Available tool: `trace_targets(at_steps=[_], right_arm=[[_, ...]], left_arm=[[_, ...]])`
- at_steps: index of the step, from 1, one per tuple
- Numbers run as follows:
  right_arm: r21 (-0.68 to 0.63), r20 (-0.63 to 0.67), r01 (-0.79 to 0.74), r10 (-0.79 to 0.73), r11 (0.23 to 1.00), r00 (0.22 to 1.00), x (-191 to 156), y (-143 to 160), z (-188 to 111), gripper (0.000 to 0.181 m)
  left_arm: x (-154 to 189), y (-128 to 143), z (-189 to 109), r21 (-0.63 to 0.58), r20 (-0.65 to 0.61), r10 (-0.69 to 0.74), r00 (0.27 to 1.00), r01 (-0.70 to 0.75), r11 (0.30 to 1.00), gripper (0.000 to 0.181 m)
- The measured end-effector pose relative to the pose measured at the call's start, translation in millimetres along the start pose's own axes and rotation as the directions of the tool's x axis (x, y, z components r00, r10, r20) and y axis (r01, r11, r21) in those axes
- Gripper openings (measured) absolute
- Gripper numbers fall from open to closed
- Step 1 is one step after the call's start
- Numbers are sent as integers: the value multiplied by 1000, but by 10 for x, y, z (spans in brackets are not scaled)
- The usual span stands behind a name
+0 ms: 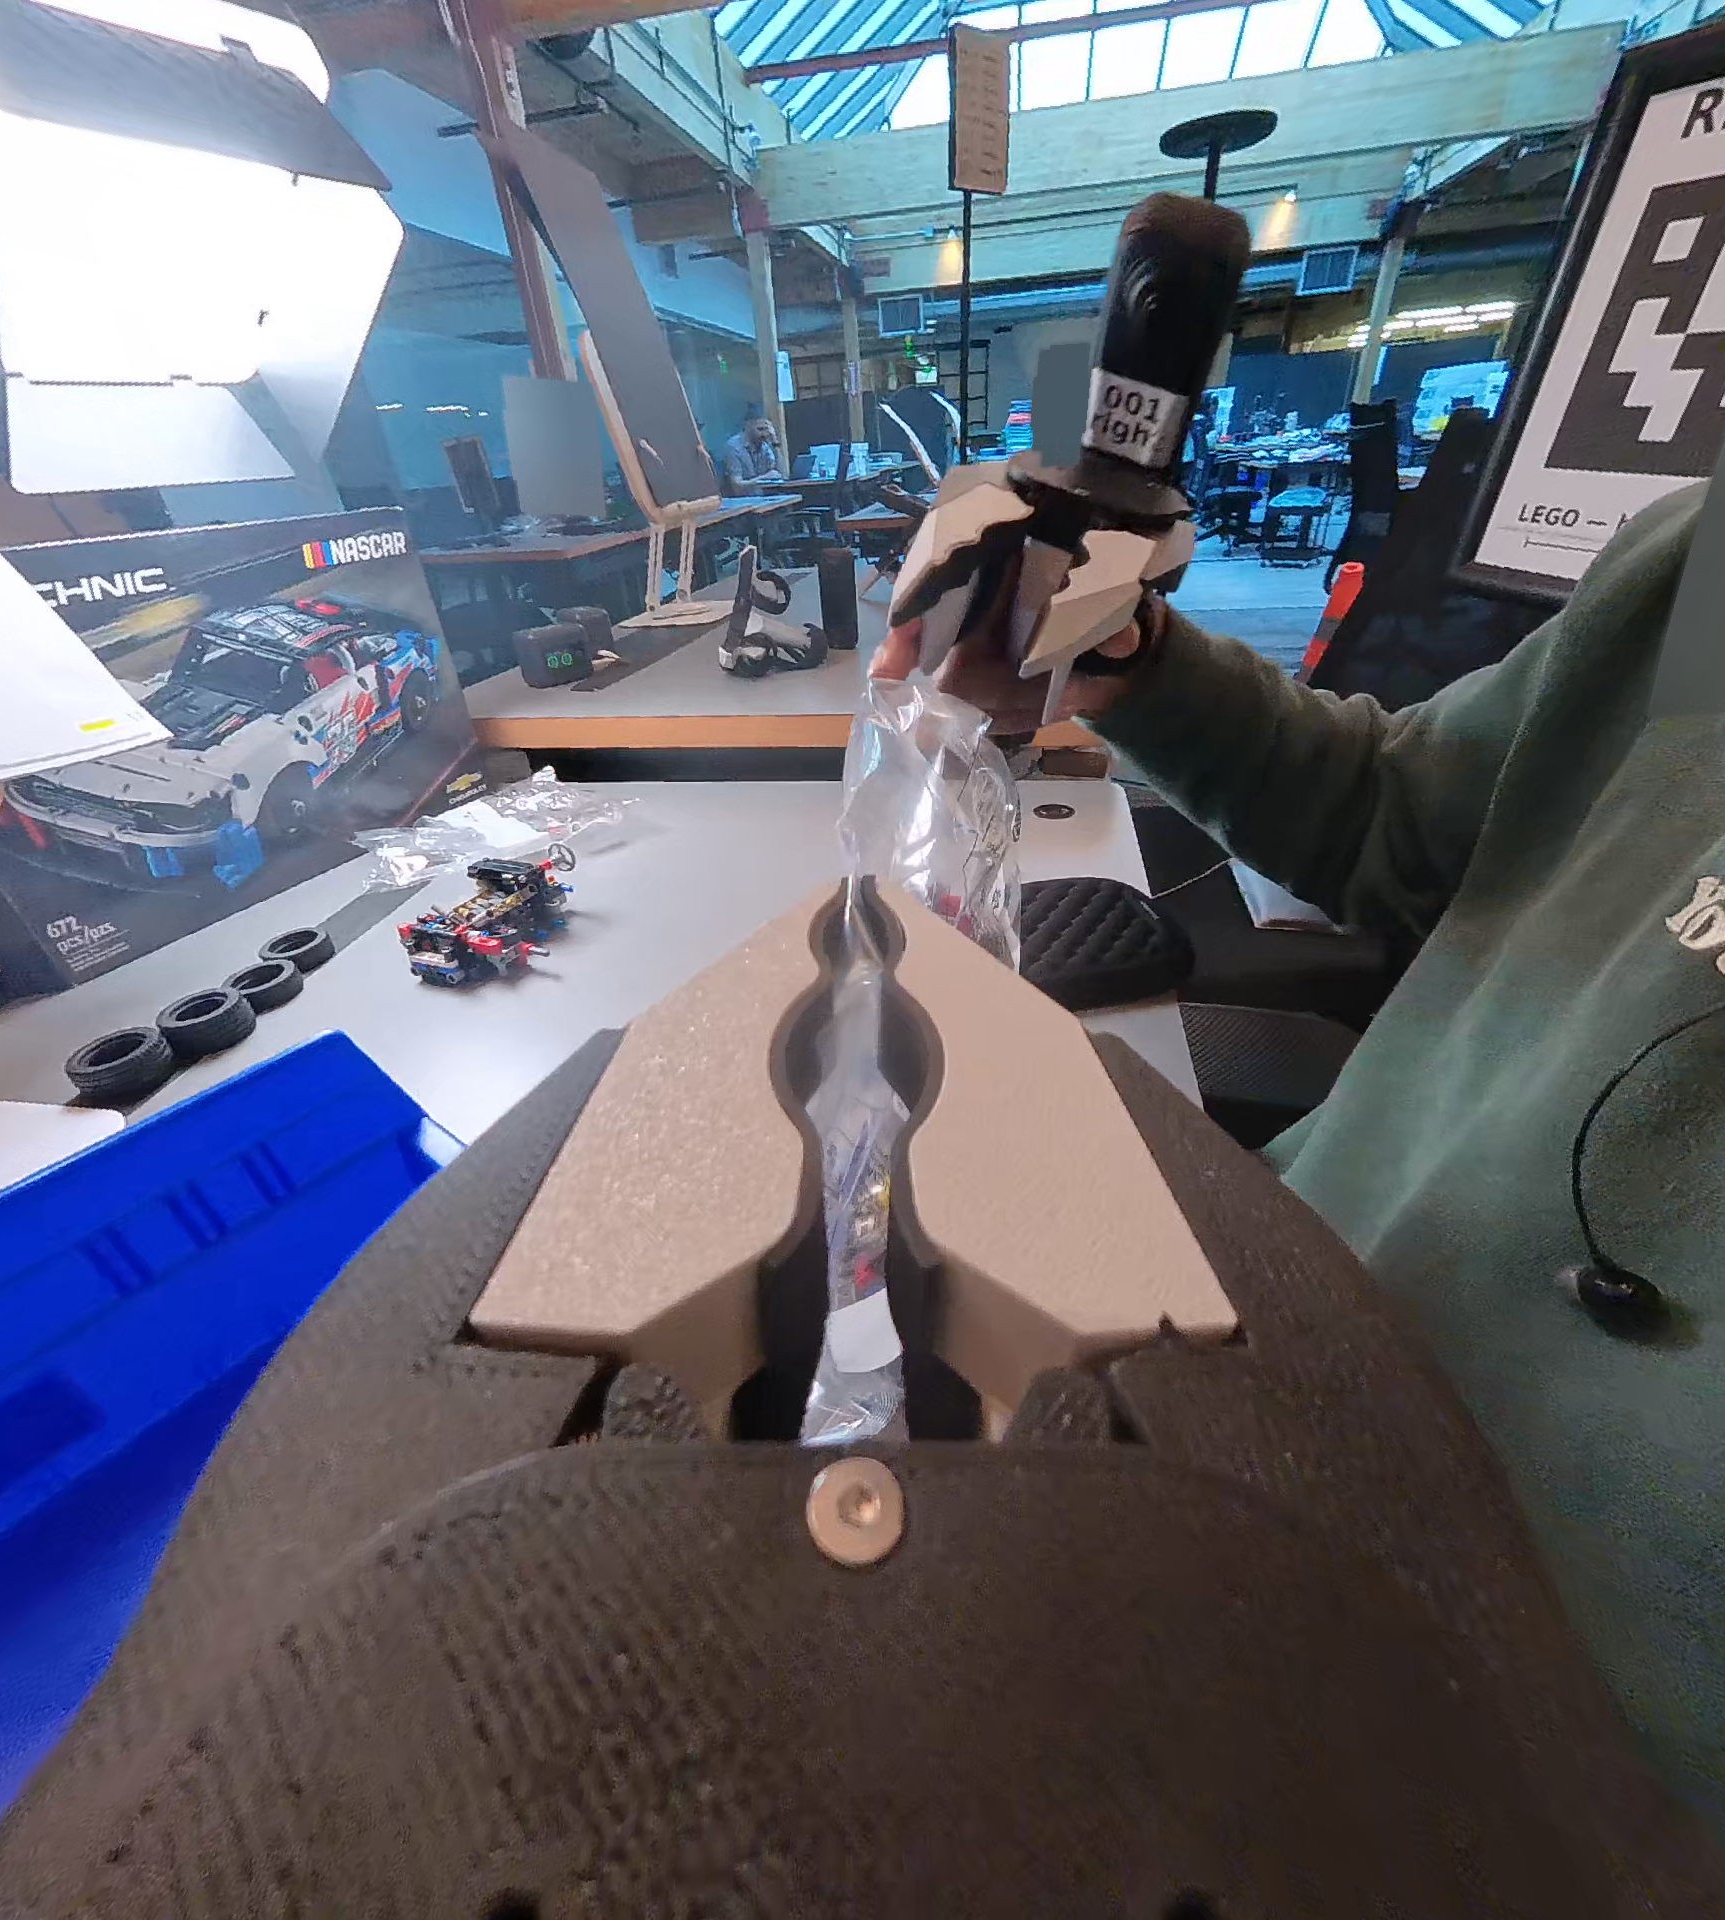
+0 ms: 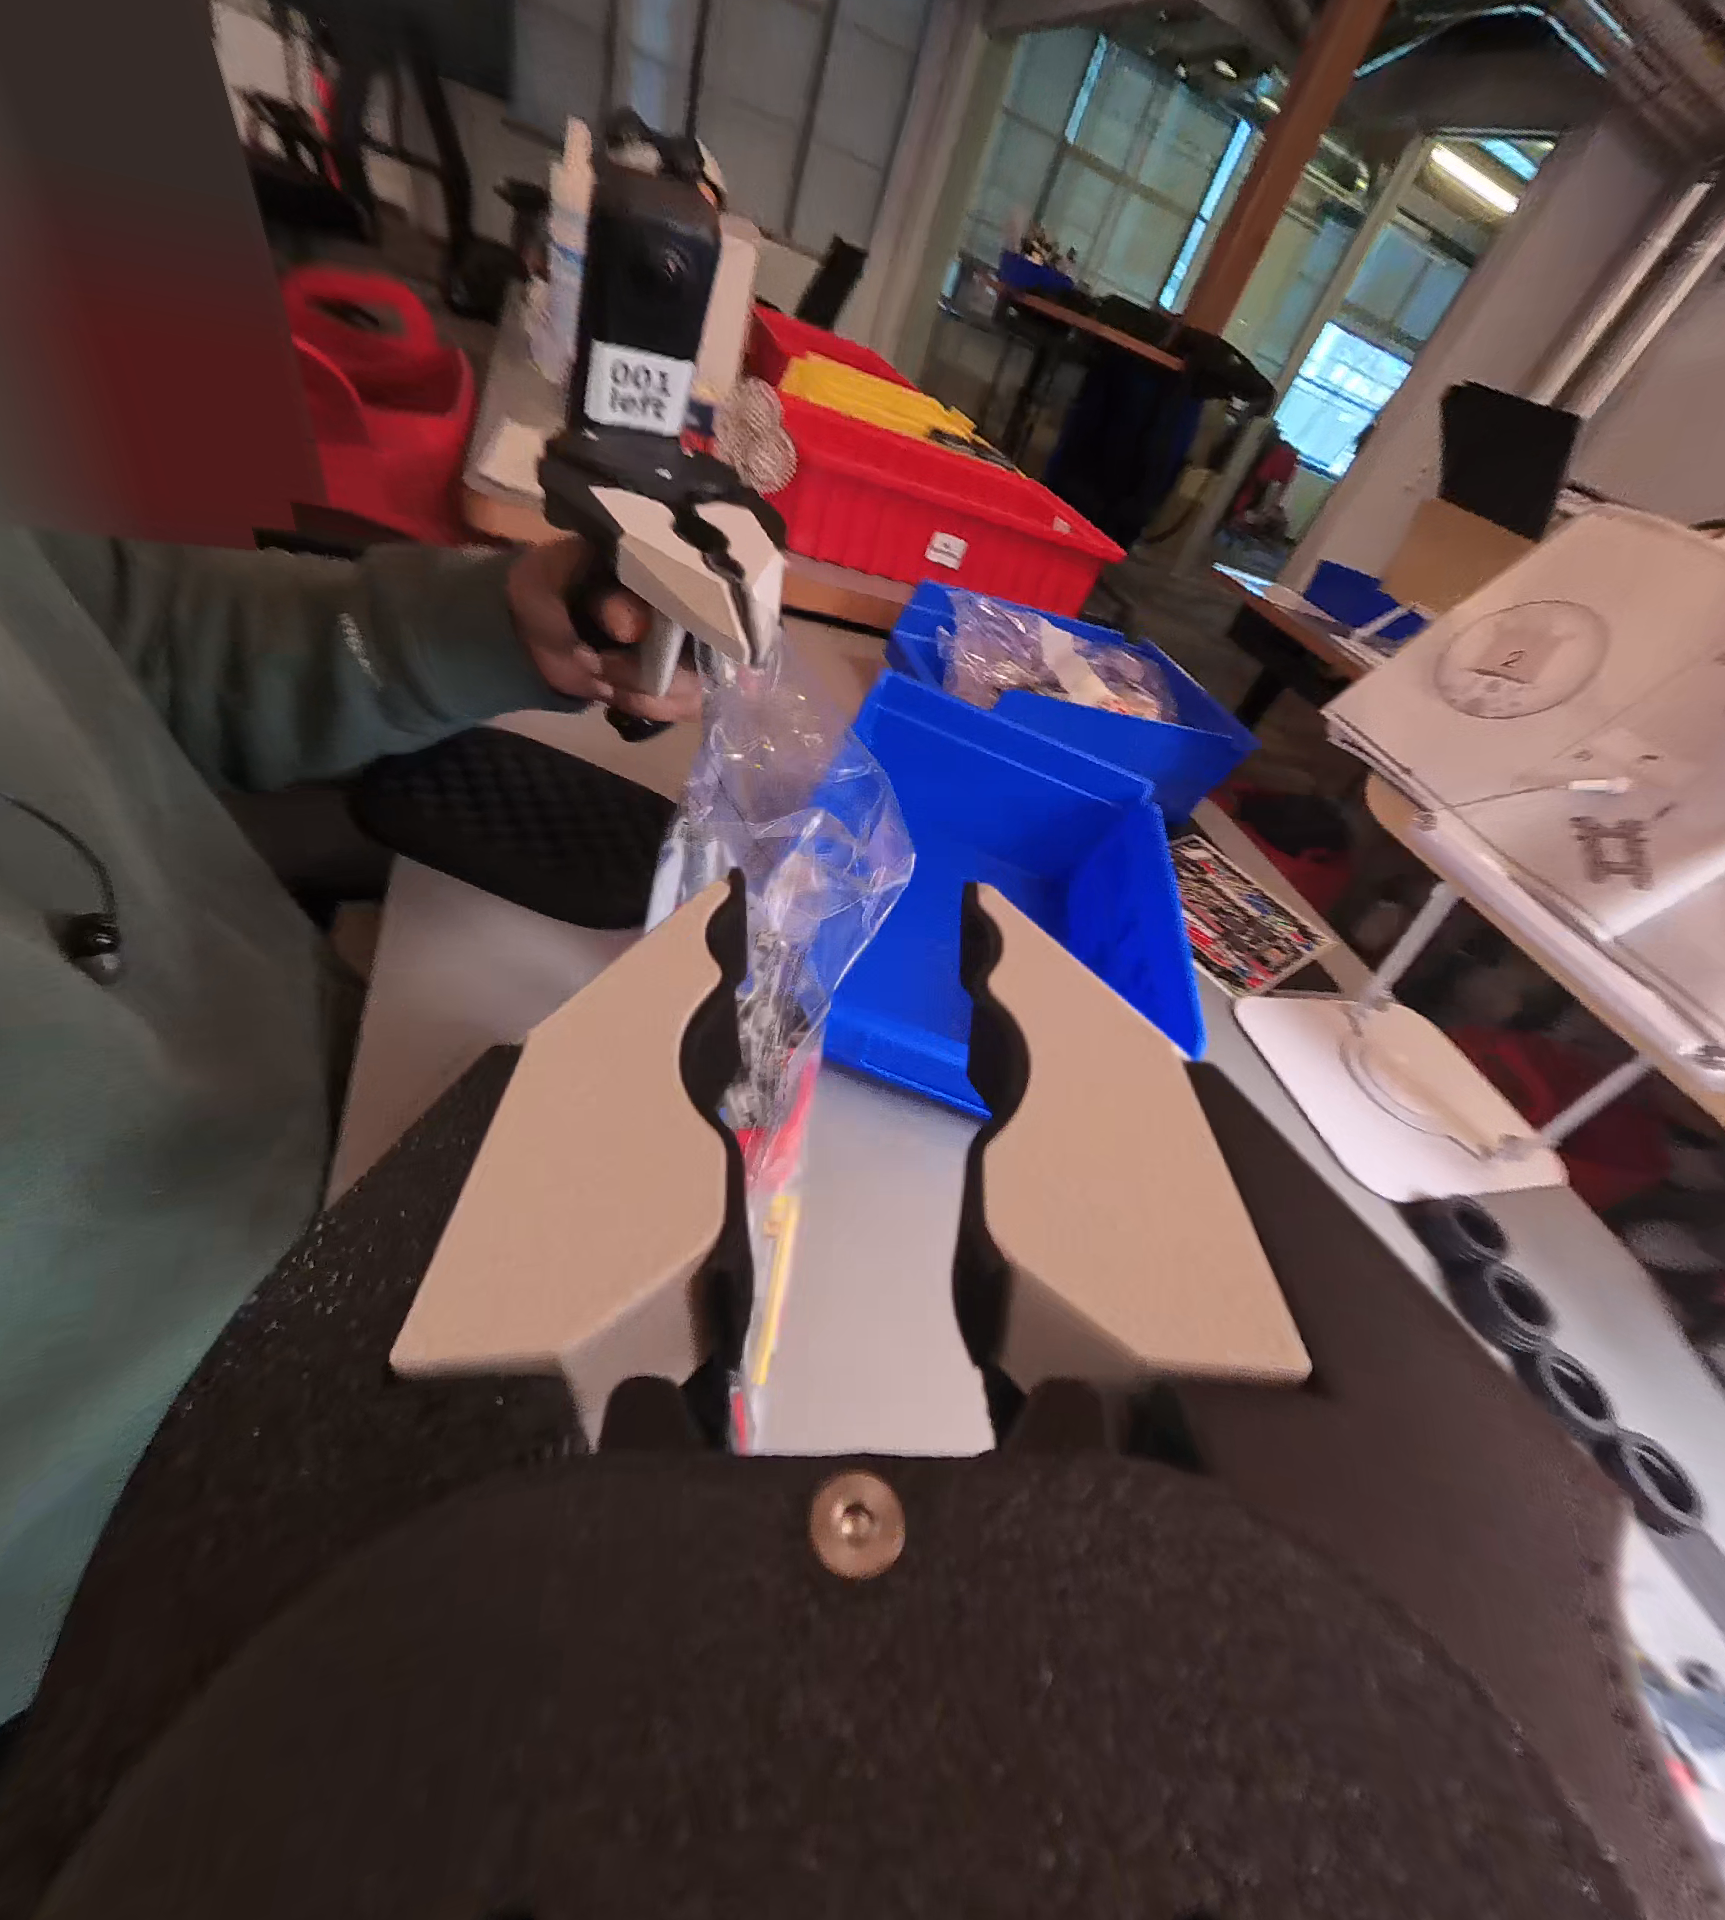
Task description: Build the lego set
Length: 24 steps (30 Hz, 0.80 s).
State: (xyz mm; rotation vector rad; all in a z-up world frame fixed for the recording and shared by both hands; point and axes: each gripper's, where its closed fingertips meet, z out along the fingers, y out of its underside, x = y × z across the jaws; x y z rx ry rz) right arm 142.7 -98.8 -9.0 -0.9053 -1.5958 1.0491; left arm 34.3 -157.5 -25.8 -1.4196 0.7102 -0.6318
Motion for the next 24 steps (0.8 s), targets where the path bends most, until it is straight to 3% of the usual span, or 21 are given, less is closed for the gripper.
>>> trace_targets(at_steps=[3, 5, 7, 8, 17, 20, 24], right_arm=[[-113, 3, 5, -5, 994, 1000, -143, 99, 186, 39], [-170, -85, 1, -16, 985, 996, -47, 192, 263, 24], [-153, -68, -24, 14, 988, 998, -51, 150, 258, 14], [-140, -52, -22, 15, 990, 999, -70, 108, 246, 1], [-137, 47, 140, -135, 981, 990, -193, -31, 147, 0], [-177, -6, 238, -243, 955, 970, -156, 19, 169, 0], [-181, -25, 353, -363, 918, 931, -212, 11, 248, 0]], left_arm=[[25, -5, -4, 8, 9, -5, 1000, 5, 1000, 0], [60, 4, -20, 8, 8, -3, 1000, 3, 1000, 0], [68, 11, -60, 8, 20, 1, 1000, -1, 1000, 0], [60, 11, -86, 7, 31, 3, 1000, -3, 1000, 0], [94, 68, -157, -31, 40, 29, 999, -28, 999, 0], [106, 76, -198, -132, 33, 56, 998, -52, 990, 1], [137, -481, -286, -174, 40, 148, 988, -139, 975, 24]])
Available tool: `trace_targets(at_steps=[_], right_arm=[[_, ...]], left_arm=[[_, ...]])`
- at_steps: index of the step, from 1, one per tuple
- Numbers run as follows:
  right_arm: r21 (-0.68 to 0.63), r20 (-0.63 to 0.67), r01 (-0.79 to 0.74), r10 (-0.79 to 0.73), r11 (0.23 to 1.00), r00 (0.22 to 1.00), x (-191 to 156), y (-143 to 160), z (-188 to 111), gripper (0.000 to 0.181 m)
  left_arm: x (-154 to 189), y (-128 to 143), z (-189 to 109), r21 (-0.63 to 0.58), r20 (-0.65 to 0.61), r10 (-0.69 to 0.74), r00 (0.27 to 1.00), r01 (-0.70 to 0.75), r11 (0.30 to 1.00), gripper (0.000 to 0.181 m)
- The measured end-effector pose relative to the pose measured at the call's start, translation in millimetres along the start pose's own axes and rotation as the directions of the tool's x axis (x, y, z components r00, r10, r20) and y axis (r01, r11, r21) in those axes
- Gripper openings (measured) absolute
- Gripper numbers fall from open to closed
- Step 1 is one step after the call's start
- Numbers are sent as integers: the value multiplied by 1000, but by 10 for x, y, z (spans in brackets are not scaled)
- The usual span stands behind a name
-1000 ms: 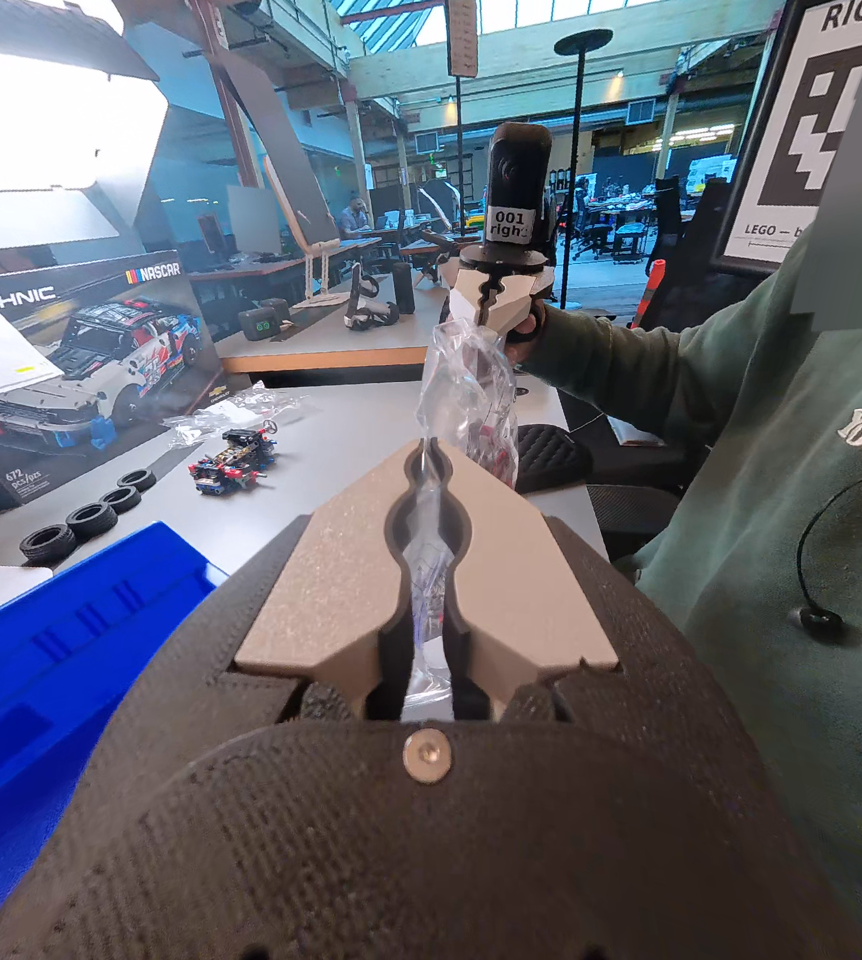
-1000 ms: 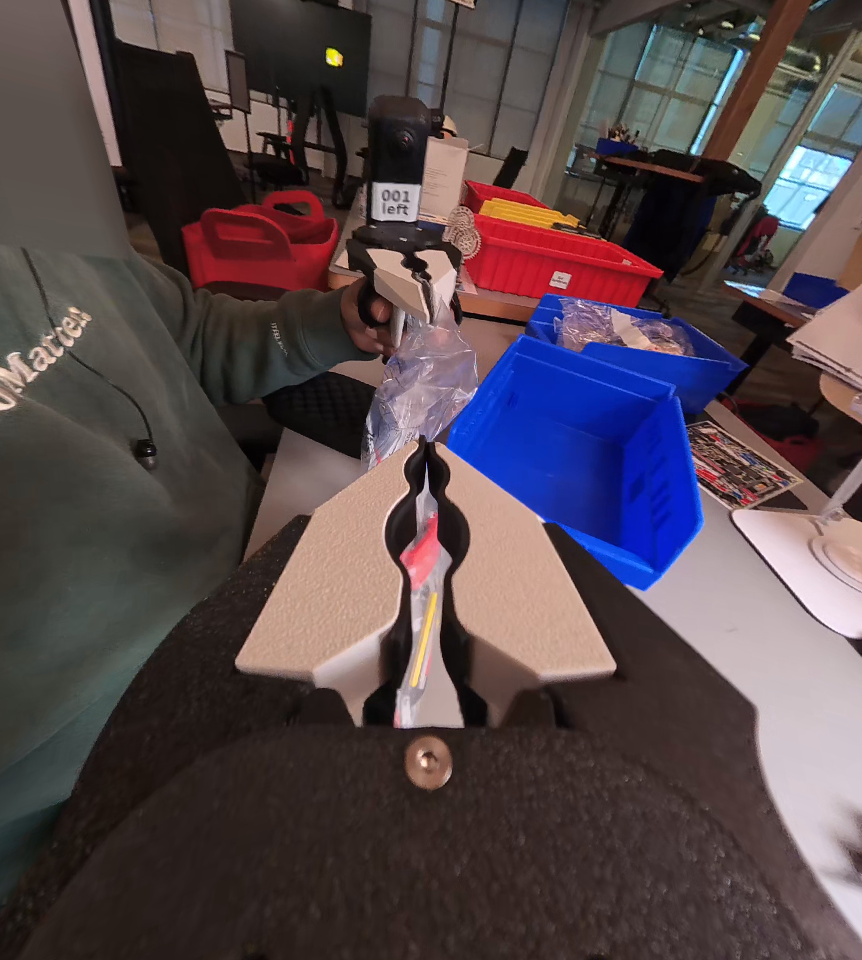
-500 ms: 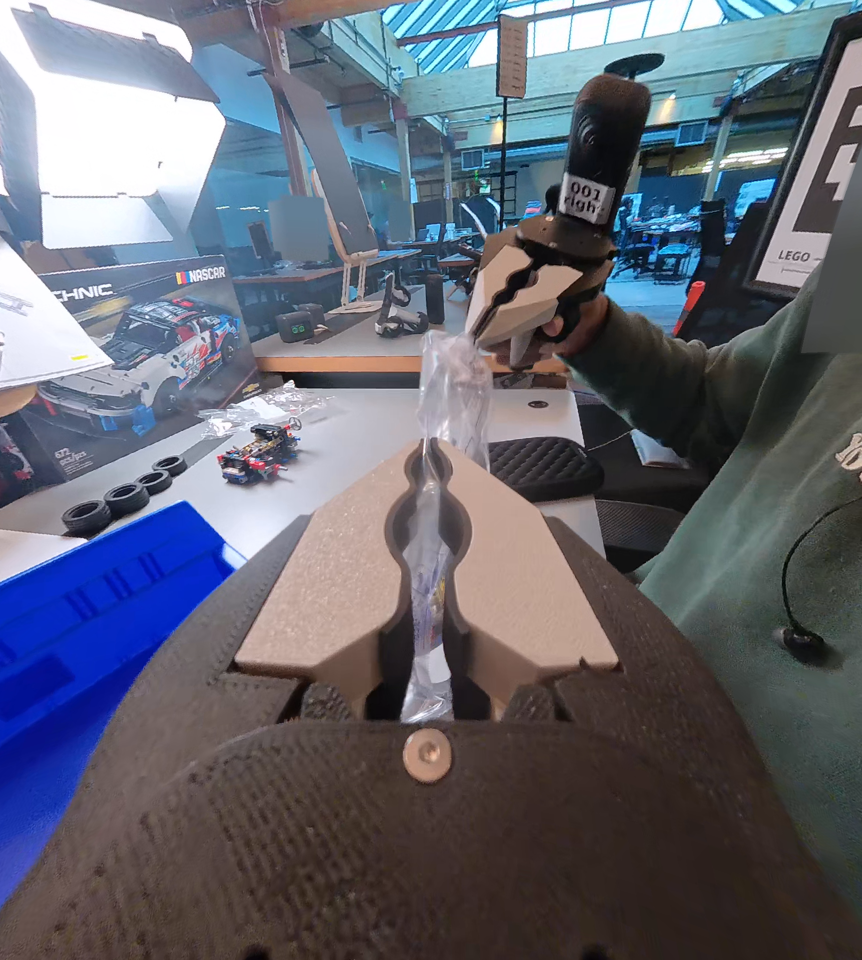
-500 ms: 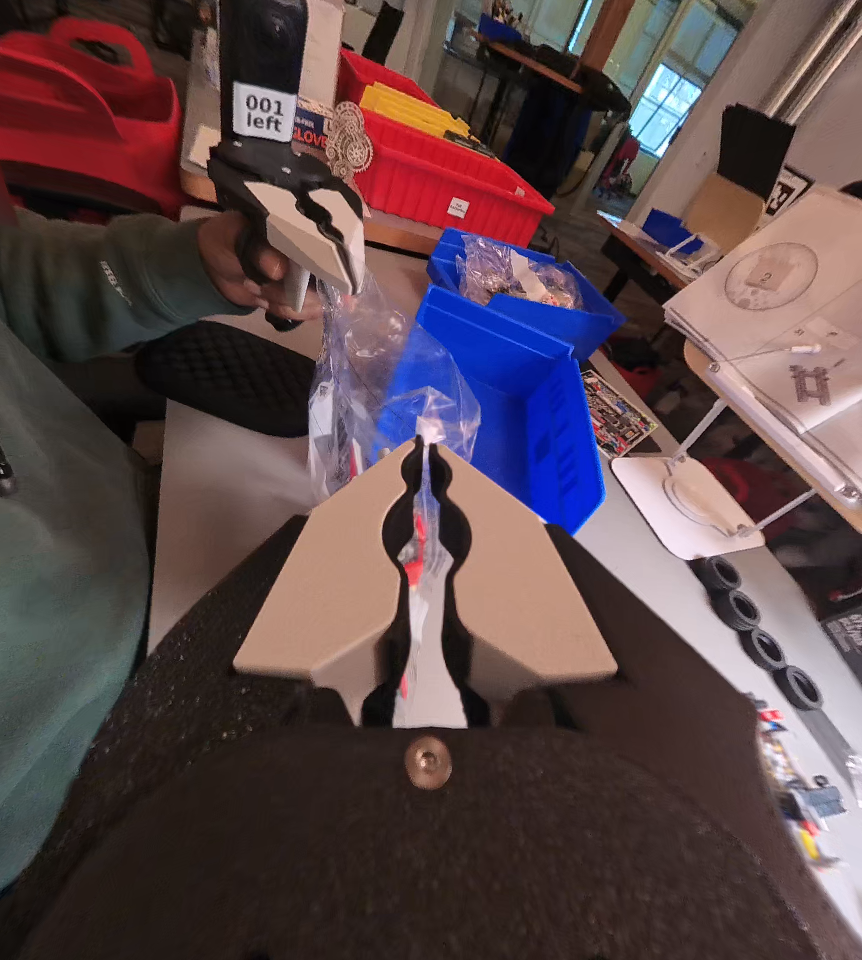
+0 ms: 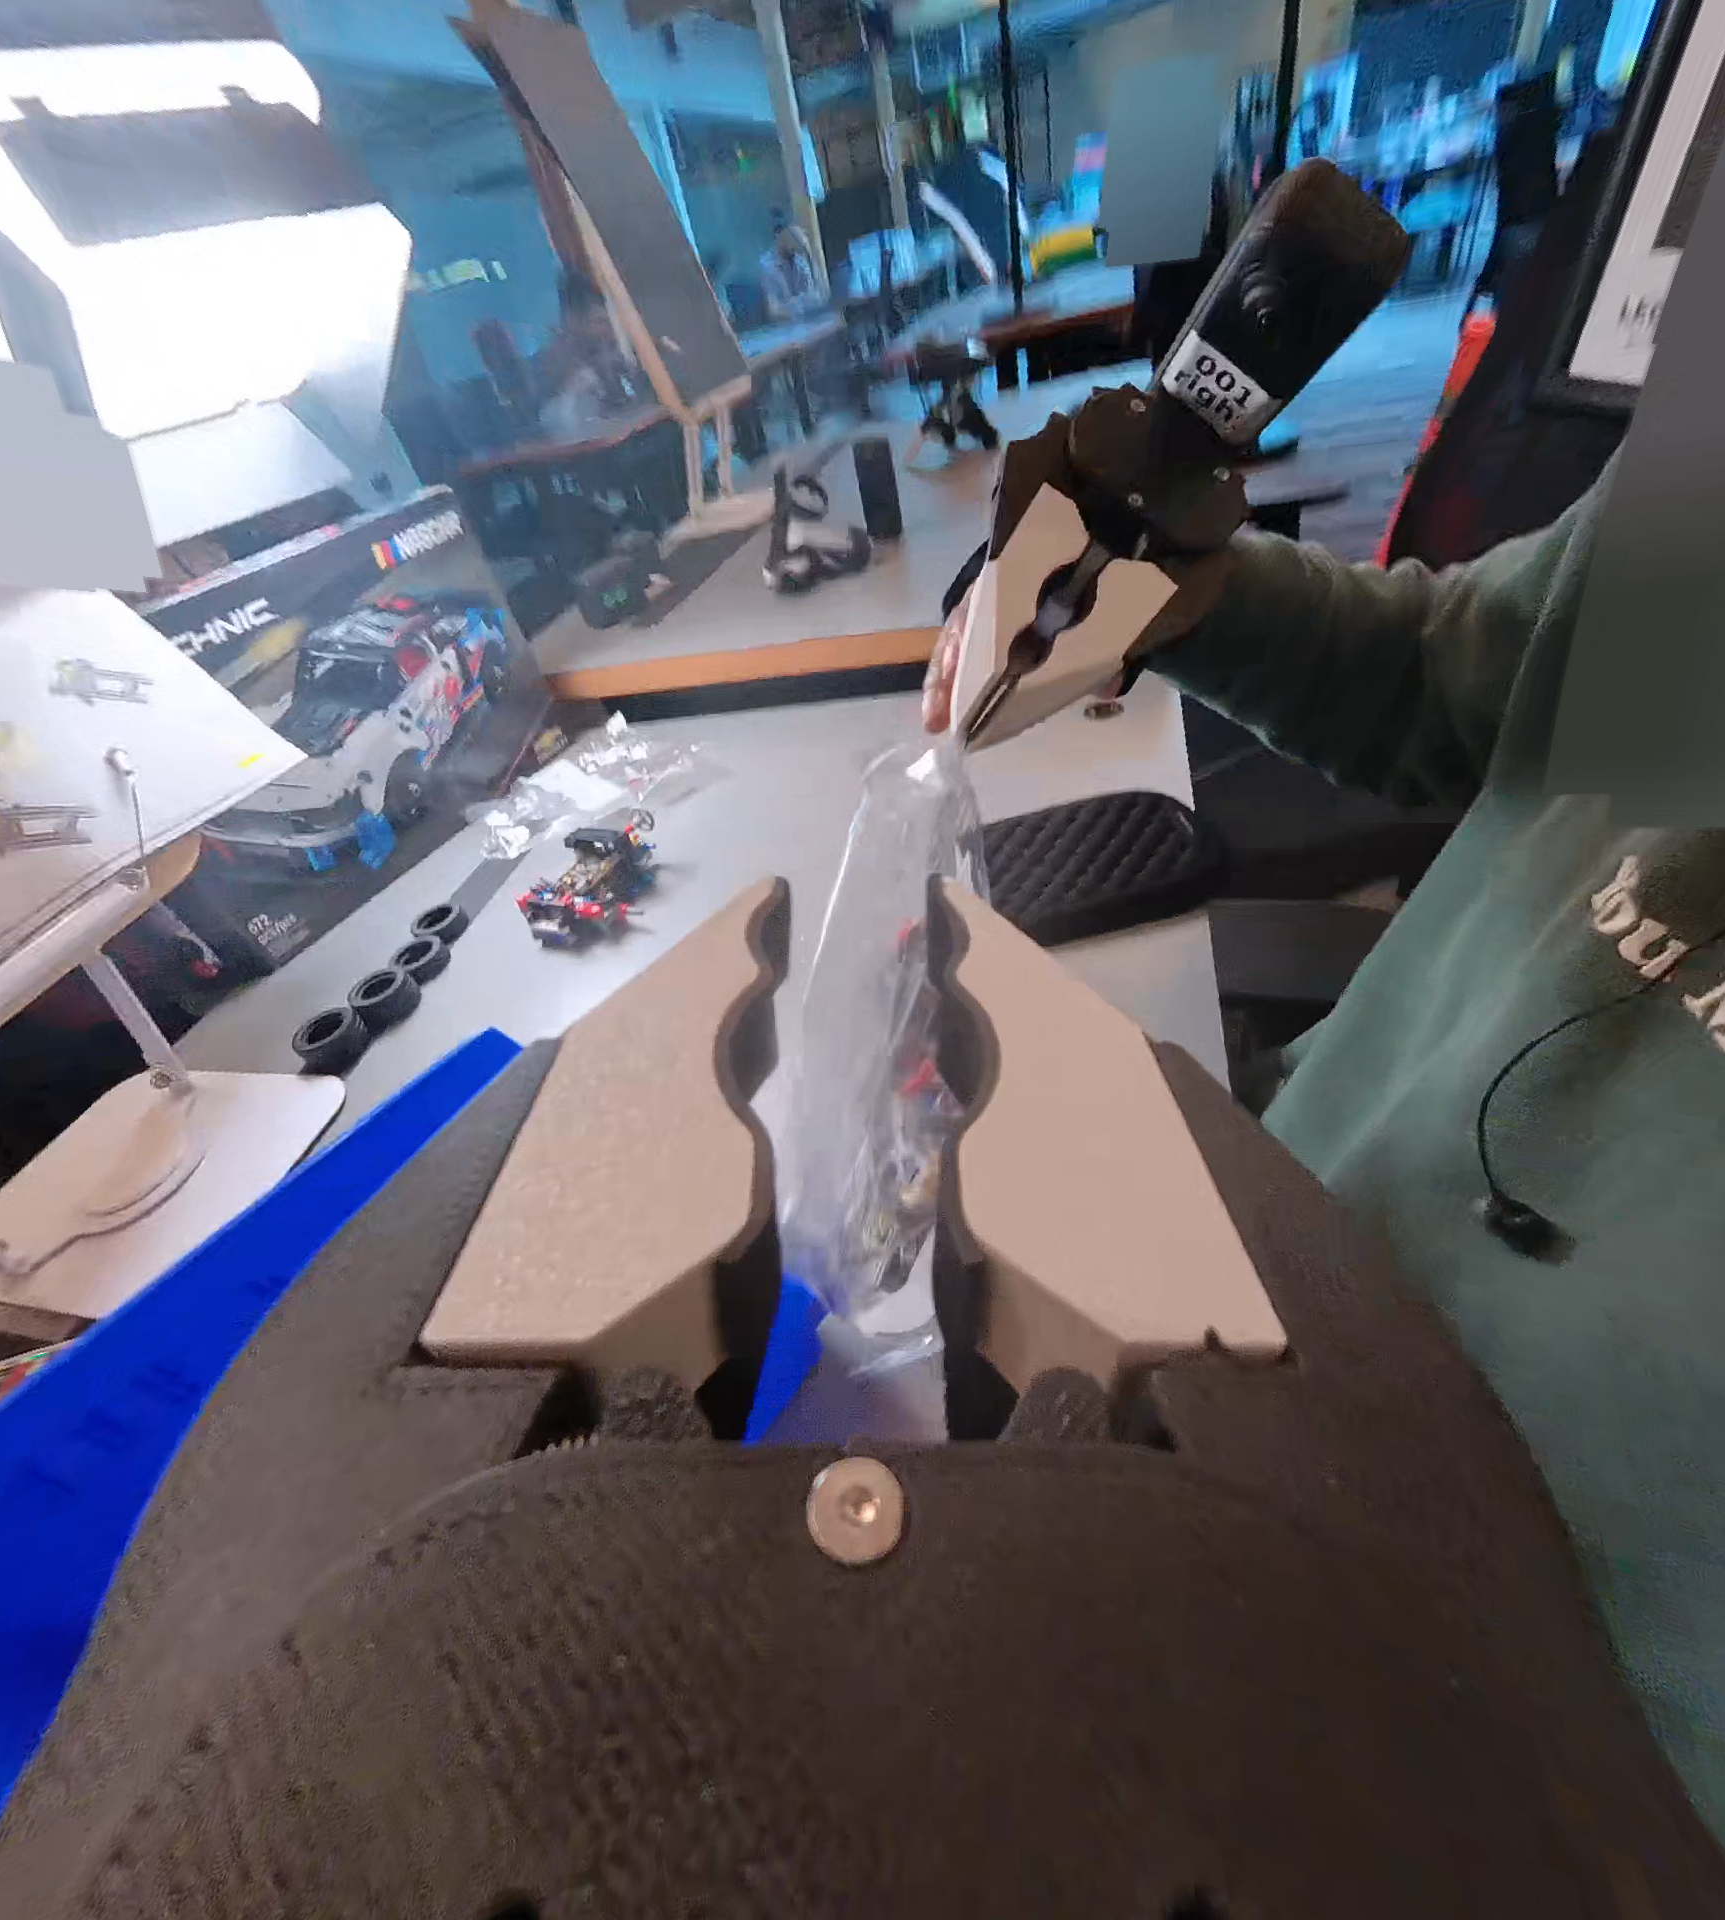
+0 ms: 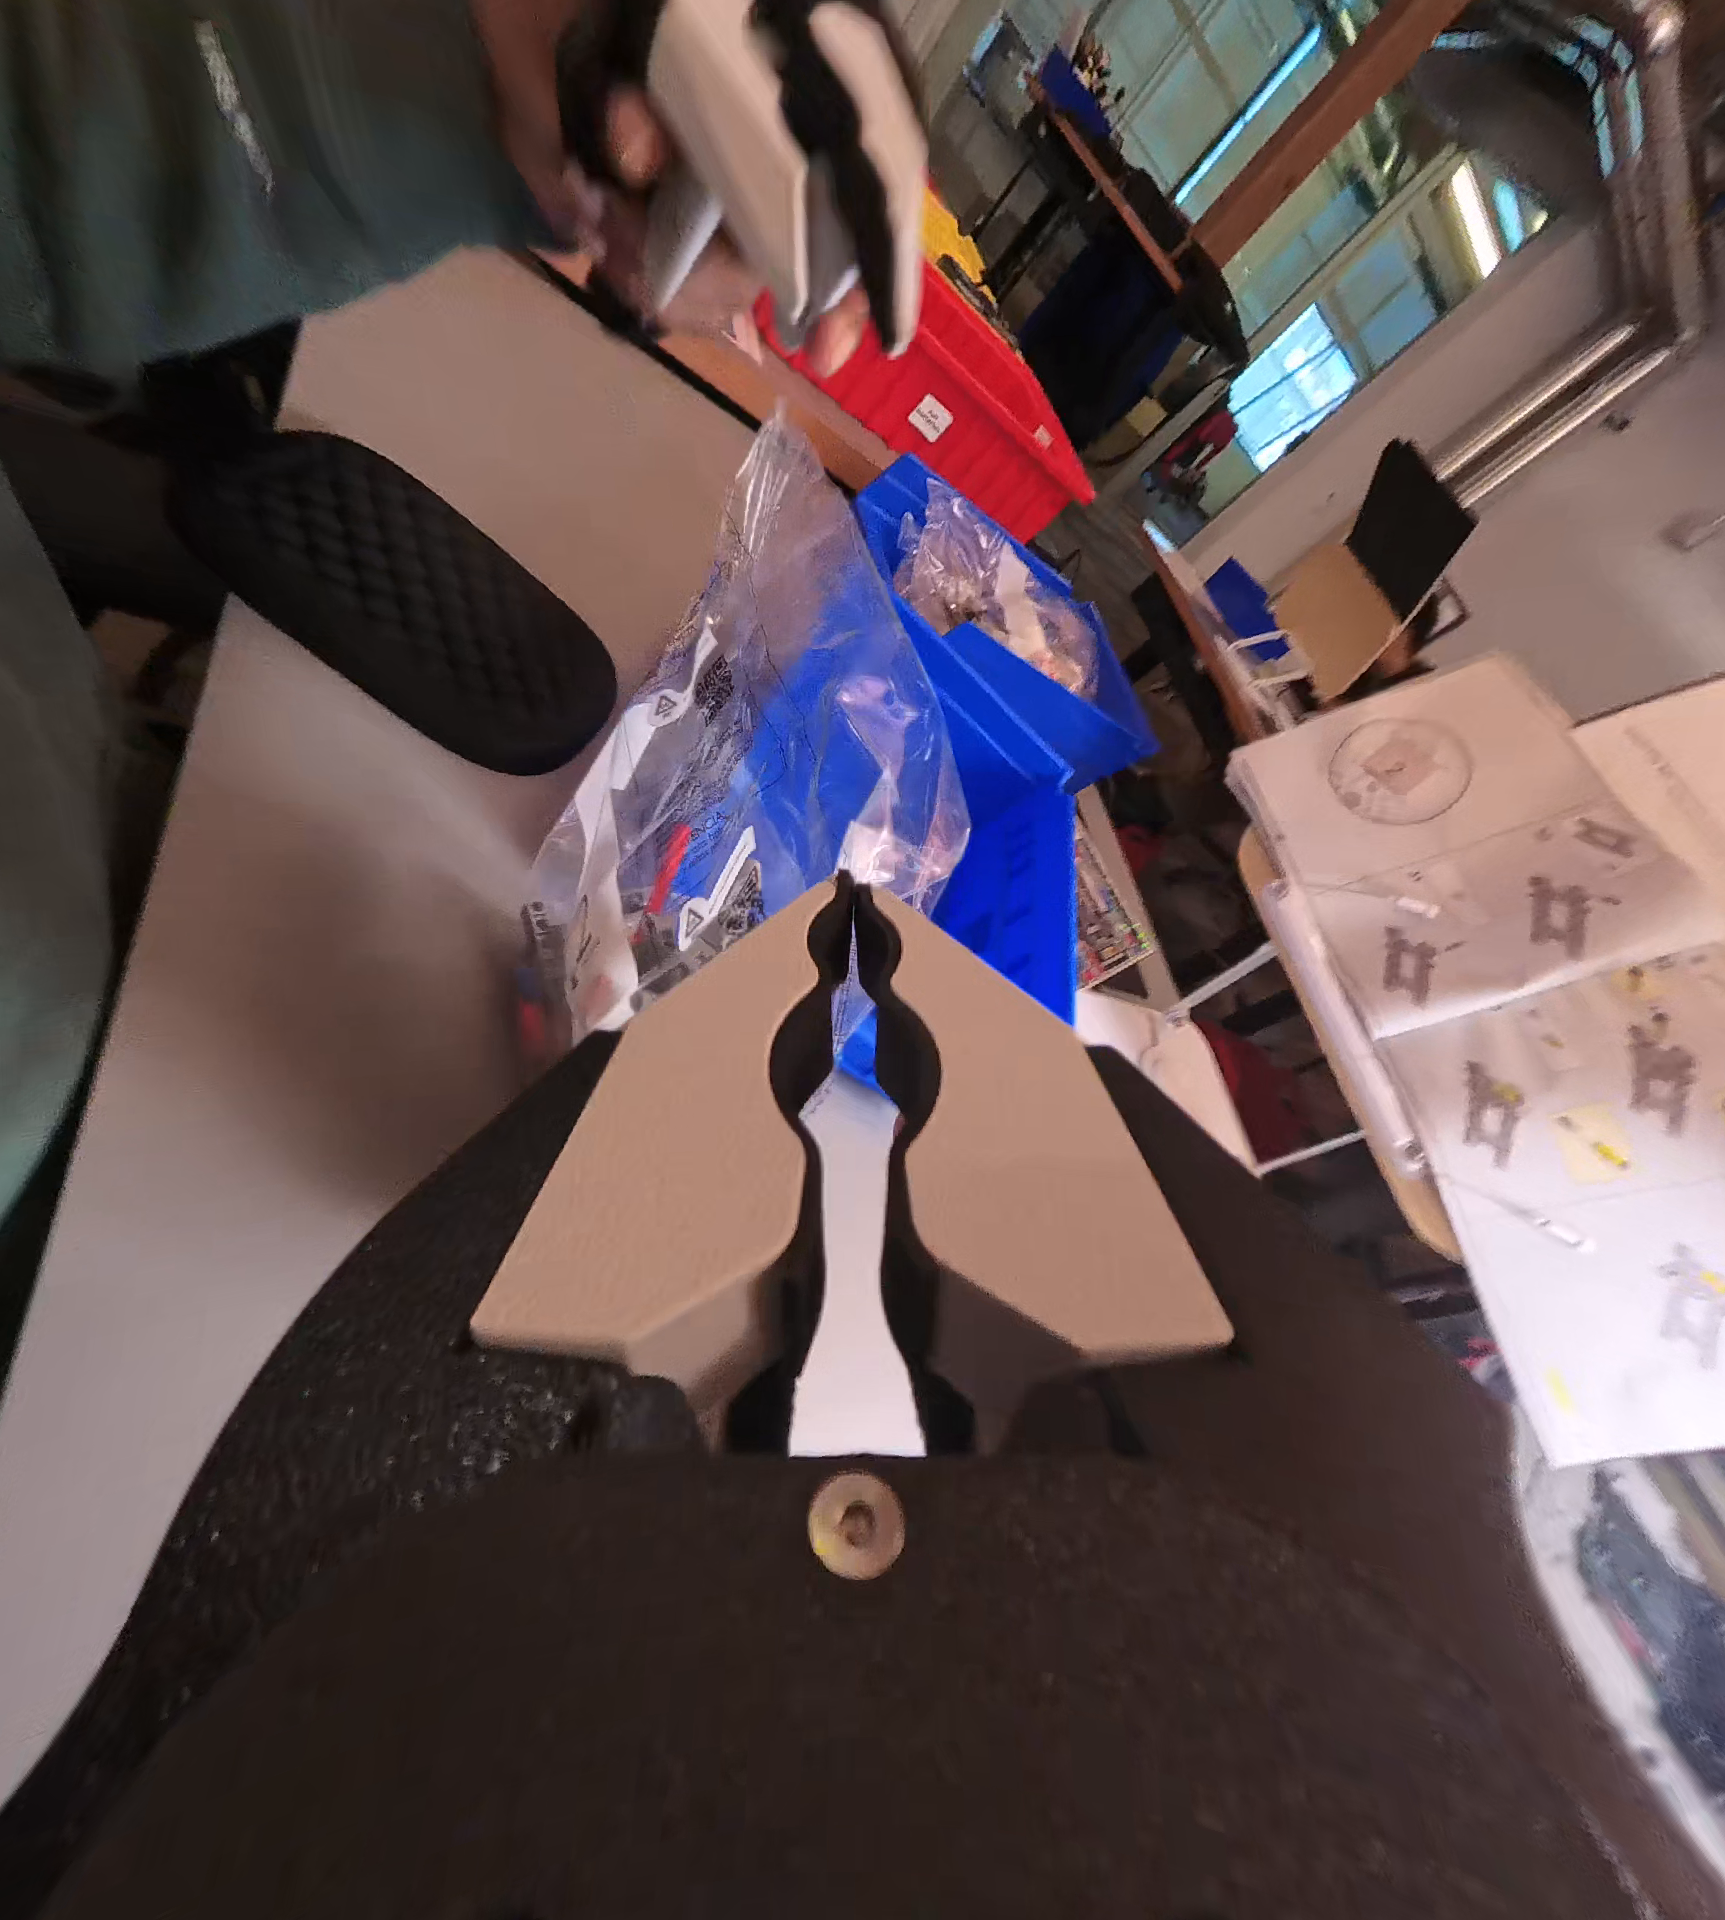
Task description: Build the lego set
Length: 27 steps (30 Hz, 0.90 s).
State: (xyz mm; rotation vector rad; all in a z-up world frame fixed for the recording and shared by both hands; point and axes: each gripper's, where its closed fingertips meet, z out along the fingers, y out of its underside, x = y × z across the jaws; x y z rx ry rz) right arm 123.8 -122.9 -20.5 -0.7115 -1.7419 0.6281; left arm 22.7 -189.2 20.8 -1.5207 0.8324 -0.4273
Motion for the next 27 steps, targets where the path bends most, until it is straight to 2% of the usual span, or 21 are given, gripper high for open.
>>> trace_targets(at_steps=[2, 4, 6, 8, 10, 12, 15, 17, 19, 21, 23, 24, 27], right_arm=[[37, 1, 69, -69, 997, 998, -58, -89, 78, 0], [69, 6, 144, -145, 987, 989, -126, -180, 161, 0], [90, 6, 212, -213, 973, 977, -187, -255, 225, 0], [109, 1, 259, -261, 960, 965, -242, -304, 257, 0], [122, -13, 240, -240, 963, 971, -227, -285, 247, 0], [187, -21, 94, -92, 978, 996, -123, -260, 169, 0], [261, 87, -195, 179, 946, 980, 4, -155, 29, 4], [252, 95, -271, 255, 929, 962, 107, -67, 12, 14], [190, 179, -334, 302, 923, 936, 38, -11, 60, 29], [155, 240, -360, 318, 920, 917, -47, -6, 108, 22], [145, 234, -339, 300, 930, 925, -66, 3, 147, 3], [129, 228, -327, 293, 936, 929, -75, 25, 164, 0], [120, 252, -352, 314, 928, 915, -102, 23, 209, 10]], left_arm=[[46, -29, 190, -169, -39, 56, 998, -62, 984, 43], [111, 143, 455, -375, -126, 103, 987, -143, 916, 56], [205, 373, 664, -521, -237, 58, 970, -177, 835, 56], [230, 557, 788, -600, -295, 8, 956, -192, 776, 34], [268, 558, 840, -582, -332, -13, 943, -194, 790, 12], [254, 493, 887, -517, -307, 10, 952, -175, 838, 1], [188, 474, 912, -427, -241, 39, 970, -142, 893, 0], [181, 454, 899, -373, -219, 77, 973, -156, 915, 0], [194, 438, 882, -348, -202, 87, 975, -155, 925, 0], [184, 437, 861, -331, -183, 106, 977, -163, 929, 0], [172, 434, 819, -310, -169, 116, 979, -164, 937, 0], [168, 435, 792, -300, -164, 113, 980, -159, 941, 0], [160, 437, 730, -270, -144, 133, 981, -168, 948, 0]])
